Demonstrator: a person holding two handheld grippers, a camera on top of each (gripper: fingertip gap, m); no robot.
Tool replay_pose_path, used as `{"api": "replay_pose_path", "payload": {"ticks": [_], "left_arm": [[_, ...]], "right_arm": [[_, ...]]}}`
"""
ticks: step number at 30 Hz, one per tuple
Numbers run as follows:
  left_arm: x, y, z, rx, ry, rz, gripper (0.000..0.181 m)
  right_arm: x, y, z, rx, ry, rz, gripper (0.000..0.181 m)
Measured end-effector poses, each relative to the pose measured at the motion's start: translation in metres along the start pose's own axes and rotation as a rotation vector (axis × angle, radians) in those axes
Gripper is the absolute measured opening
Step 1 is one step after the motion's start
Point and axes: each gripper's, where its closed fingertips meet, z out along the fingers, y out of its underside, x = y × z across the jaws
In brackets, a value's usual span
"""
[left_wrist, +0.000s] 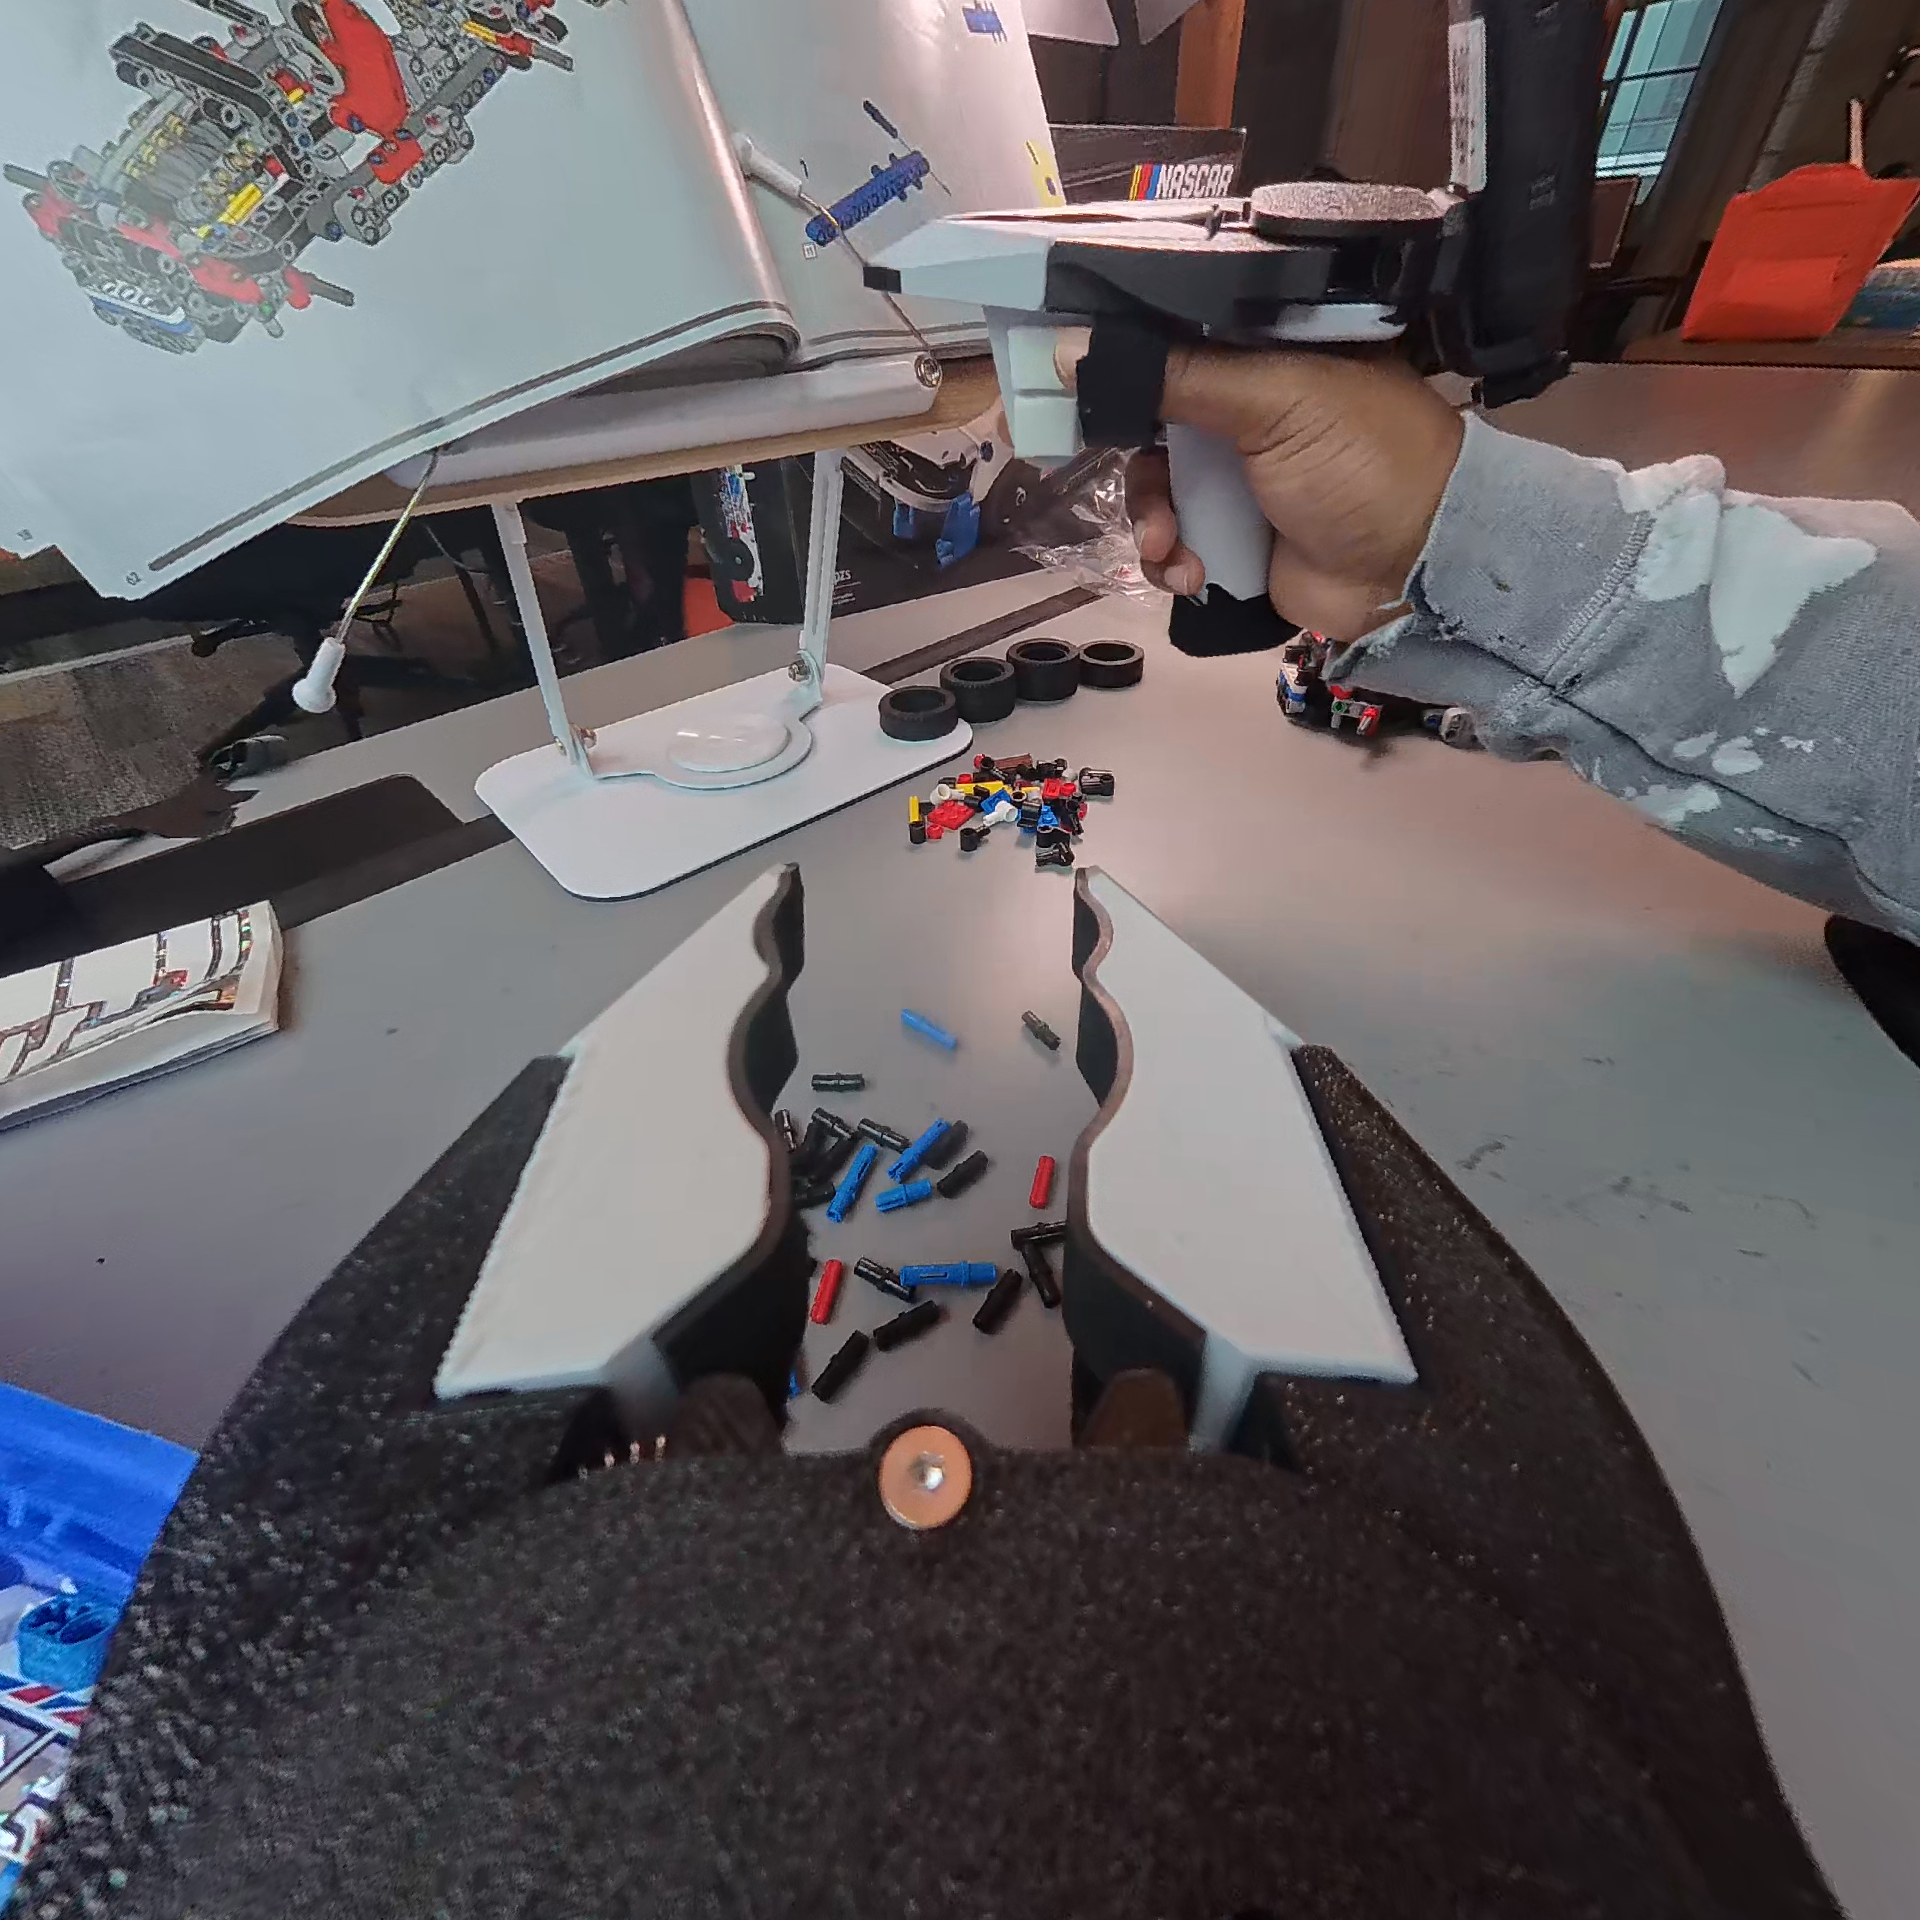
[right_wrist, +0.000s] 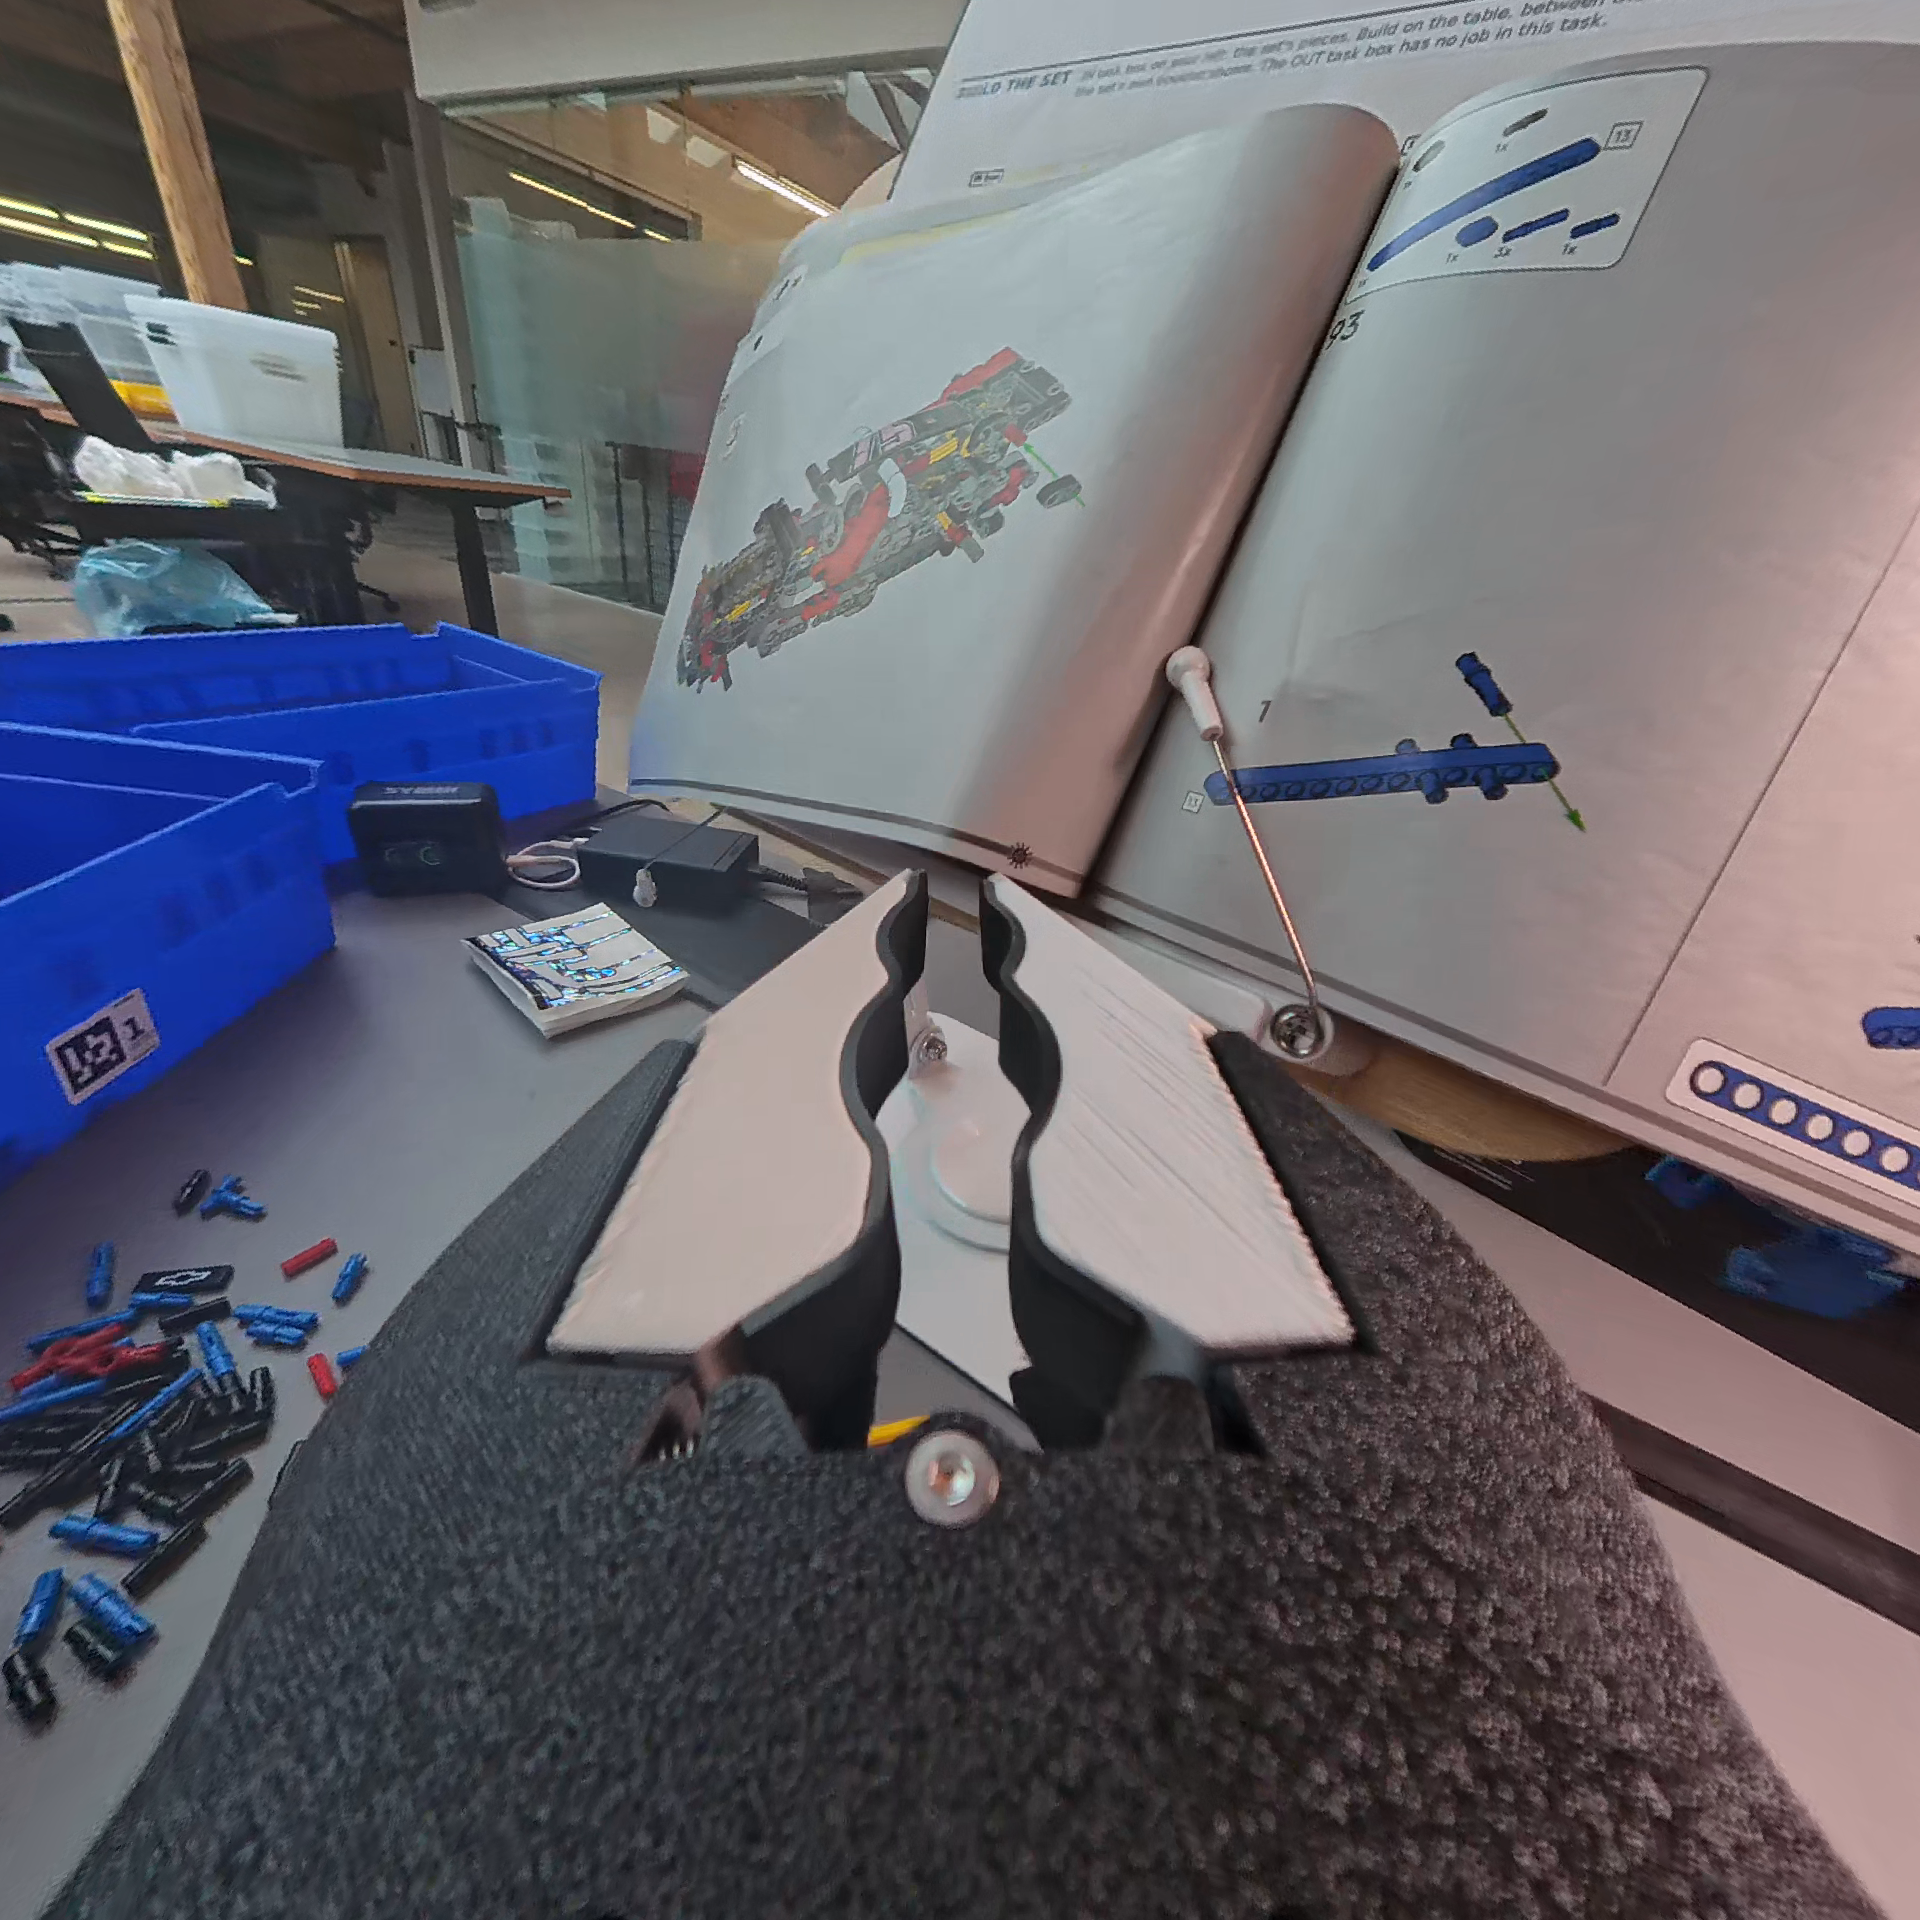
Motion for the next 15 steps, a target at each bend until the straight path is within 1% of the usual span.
{"api": "replay_pose_path", "payload": {"ticks": [4,10,15], "left_arm": [[0.0,0.0,0.0,-0.002,0.004,-0.002,0.05],[0.0,0.0,0.0,-0.001,0.005,-0.007,0.05],[-0.002,-0.002,-0.002,0.008,0.001,-0.018,0.05]], "right_arm": [[-0.018,0.006,-0.016,-0.012,-0.046,-0.011,0.009],[-0.055,0.016,-0.045,-0.036,-0.151,-0.018,0.009],[-0.079,0.03,-0.081,-0.078,-0.222,-0.031,0.01]]}}
